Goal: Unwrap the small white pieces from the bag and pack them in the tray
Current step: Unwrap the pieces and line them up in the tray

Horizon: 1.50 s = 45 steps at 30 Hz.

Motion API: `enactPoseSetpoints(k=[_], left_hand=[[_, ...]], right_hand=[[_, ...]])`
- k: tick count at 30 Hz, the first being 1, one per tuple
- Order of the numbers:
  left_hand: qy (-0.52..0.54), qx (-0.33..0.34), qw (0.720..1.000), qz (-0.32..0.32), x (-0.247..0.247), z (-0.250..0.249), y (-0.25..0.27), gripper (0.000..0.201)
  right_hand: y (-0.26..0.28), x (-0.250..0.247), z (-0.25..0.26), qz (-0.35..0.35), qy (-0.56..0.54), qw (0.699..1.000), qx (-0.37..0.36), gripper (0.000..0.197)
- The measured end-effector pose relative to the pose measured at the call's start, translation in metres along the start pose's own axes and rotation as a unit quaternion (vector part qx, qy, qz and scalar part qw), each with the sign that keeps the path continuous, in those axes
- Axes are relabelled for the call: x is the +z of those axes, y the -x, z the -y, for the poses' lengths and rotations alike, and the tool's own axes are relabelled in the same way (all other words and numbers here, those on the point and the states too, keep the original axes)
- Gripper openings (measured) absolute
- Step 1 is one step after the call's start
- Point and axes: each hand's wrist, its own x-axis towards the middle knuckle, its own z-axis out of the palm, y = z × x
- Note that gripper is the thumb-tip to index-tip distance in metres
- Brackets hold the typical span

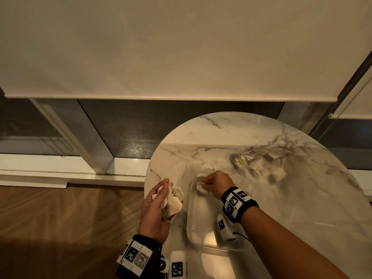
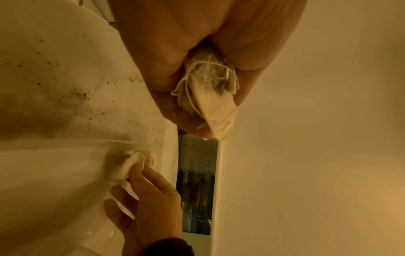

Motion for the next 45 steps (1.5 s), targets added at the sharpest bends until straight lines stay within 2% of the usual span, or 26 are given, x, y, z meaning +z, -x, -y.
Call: enactPoseSetpoints(k=[5,11,13,15,18,21,27,34,38,41,43,45], left_hand=[[-0.001,-0.005,1.0,-0.013,-0.002,0.0,-0.001,0.027],[-0.011,-0.012,1.0,-0.021,-0.002,0.004,-0.004,0.019],[-0.016,-0.014,1.0,-0.021,-0.001,0.005,-0.004,0.019],[-0.018,-0.016,0.999,-0.023,0.0,0.007,-0.004,0.019],[-0.025,-0.019,0.999,-0.029,-0.001,0.009,-0.003,0.021],[-0.027,-0.025,0.999,-0.029,-0.002,0.01,-0.002,0.024],[-0.034,-0.031,0.998,-0.032,-0.002,0.013,-0.002,0.03],[-0.014,-0.038,0.999,-0.022,0.001,0.014,0.002,0.018],[0.029,-0.059,0.998,-0.018,0.004,0.013,0.004,0.026],[0.103,-0.119,0.987,0.019,0.007,0.011,0.007,0.019],[0.121,-0.134,0.983,0.03,0.01,0.011,0.009,0.018],[0.117,-0.137,0.983,0.028,0.016,0.011,0.012,0.021]], right_hand=[[-0.002,0.005,0.003,-0.035,-0.019,0.999,-0.002,0.012],[-0.002,0.007,0.008,-0.075,0.101,0.992,-0.014,0.02],[0.001,0.004,0.012,-0.084,0.129,0.988,0.002,0.028],[0.005,0.0,0.014,-0.096,0.168,0.98,0.038,0.044],[0.009,-0.006,0.013,-0.054,0.19,0.977,0.079,0.057],[0.009,-0.007,0.008,0.002,0.161,0.984,0.075,0.05],[0.001,0.003,0.005,0.046,0.196,0.977,0.073,0.031],[-0.001,0.008,0.006,0.056,0.181,0.98,0.062,0.031],[0.002,0.0,0.006,0.079,0.183,0.977,0.071,0.037],[0.013,-0.014,0.013,0.087,0.133,0.986,0.05,0.046],[0.029,-0.025,0.023,0.081,0.033,0.996,0.015,0.044],[0.052,-0.036,0.036,0.103,-0.091,0.99,-0.02,0.039]])
